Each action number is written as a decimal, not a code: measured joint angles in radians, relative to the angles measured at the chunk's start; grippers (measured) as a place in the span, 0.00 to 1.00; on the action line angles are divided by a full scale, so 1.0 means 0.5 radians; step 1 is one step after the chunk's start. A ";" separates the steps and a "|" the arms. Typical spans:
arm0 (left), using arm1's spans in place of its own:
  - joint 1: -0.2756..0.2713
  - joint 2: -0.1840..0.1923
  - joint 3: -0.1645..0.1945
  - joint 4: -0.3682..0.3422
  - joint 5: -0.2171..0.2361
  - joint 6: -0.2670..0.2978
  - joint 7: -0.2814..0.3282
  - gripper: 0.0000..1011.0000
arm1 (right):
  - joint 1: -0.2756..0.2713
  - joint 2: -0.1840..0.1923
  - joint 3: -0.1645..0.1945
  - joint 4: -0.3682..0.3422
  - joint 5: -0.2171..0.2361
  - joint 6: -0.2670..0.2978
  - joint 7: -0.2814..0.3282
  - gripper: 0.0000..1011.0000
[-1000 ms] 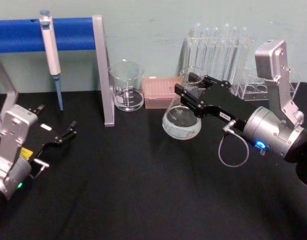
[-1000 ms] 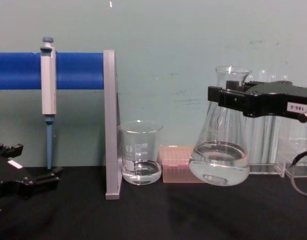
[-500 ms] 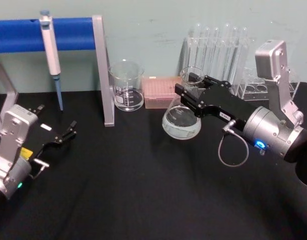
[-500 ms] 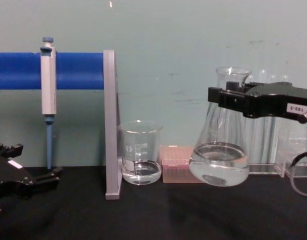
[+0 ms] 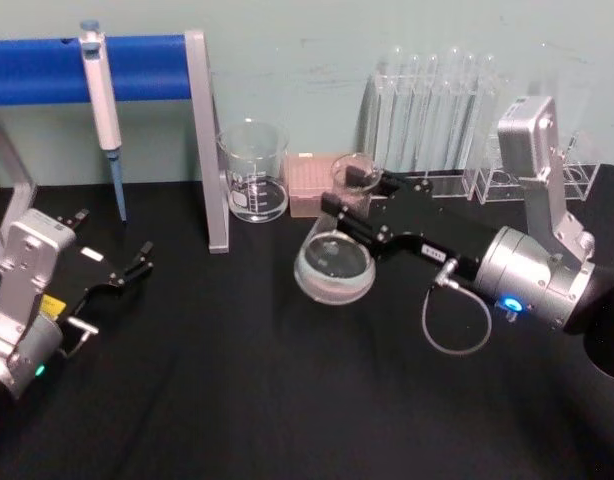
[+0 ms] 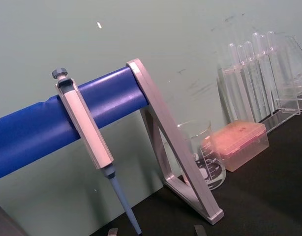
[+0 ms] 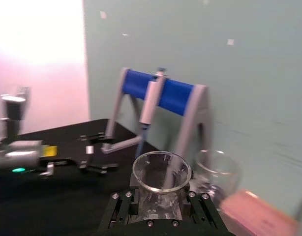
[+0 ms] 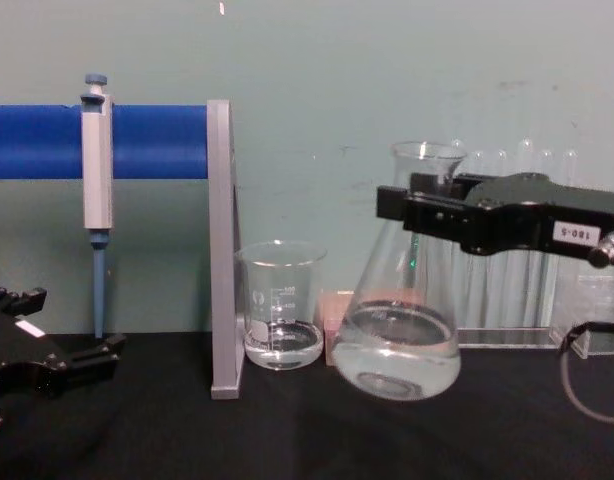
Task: Grasp the erlenmeyer flask with one hand, shake it three times, then place it back.
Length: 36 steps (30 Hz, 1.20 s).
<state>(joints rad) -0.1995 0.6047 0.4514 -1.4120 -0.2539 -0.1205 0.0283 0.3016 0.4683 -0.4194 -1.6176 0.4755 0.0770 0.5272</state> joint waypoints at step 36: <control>0.000 0.000 0.000 0.000 0.000 0.000 0.000 0.99 | 0.147 0.204 -0.351 0.036 0.216 -0.206 0.623 0.45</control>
<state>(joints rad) -0.1995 0.6047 0.4514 -1.4119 -0.2539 -0.1205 0.0283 0.3751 0.5704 -0.5948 -1.5993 0.5837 -0.0258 0.8386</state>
